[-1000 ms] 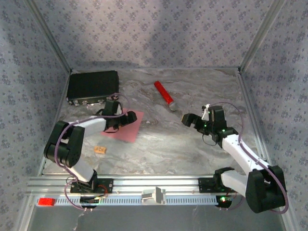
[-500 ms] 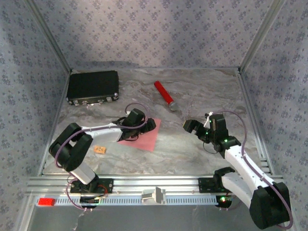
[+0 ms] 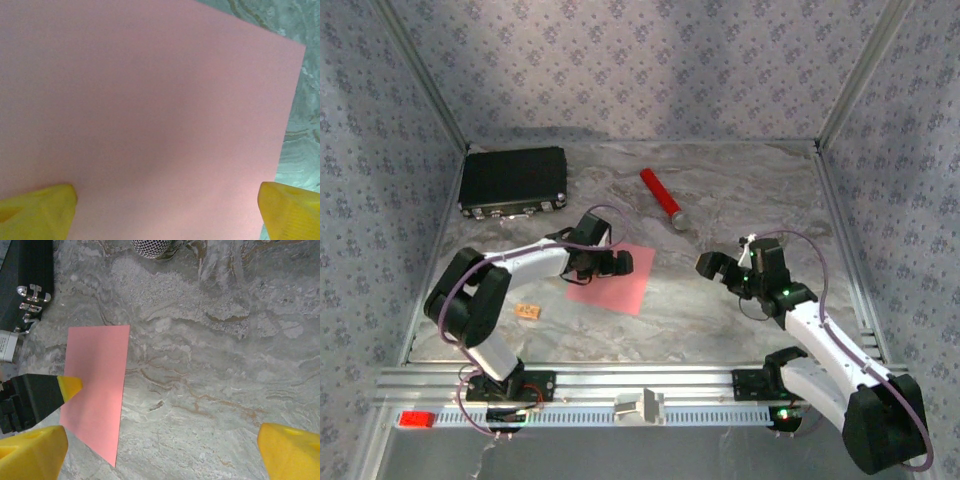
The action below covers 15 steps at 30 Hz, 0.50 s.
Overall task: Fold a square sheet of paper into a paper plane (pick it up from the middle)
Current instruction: Move the square sheet of paper to the center of the table.
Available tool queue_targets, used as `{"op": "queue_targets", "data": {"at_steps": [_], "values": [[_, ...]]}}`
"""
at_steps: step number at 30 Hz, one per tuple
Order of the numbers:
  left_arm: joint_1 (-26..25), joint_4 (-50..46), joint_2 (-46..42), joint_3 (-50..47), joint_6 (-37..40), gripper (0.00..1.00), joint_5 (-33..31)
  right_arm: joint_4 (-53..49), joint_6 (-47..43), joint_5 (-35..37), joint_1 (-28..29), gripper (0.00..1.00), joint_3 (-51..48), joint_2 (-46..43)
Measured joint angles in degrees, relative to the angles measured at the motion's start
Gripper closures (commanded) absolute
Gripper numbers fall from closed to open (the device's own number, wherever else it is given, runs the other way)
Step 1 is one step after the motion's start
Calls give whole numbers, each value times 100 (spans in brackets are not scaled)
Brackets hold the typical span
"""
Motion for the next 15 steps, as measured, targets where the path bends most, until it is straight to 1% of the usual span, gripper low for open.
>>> {"op": "queue_targets", "data": {"at_steps": [3,7,12,15], "values": [[-7,44,11,-11,-103,9,22,-2,0,24,48,1,2,0],[-125,446,-33,-197,-544,9,-50,-9,17,127,85,1,2,0],[-678,798,-42,-271,-1285,9,-367,-94,125,323,92,1,17,0],[-1123,951,-20,-284,-1788,9,-627,-155,186,428,101,1,42,-2]]}}
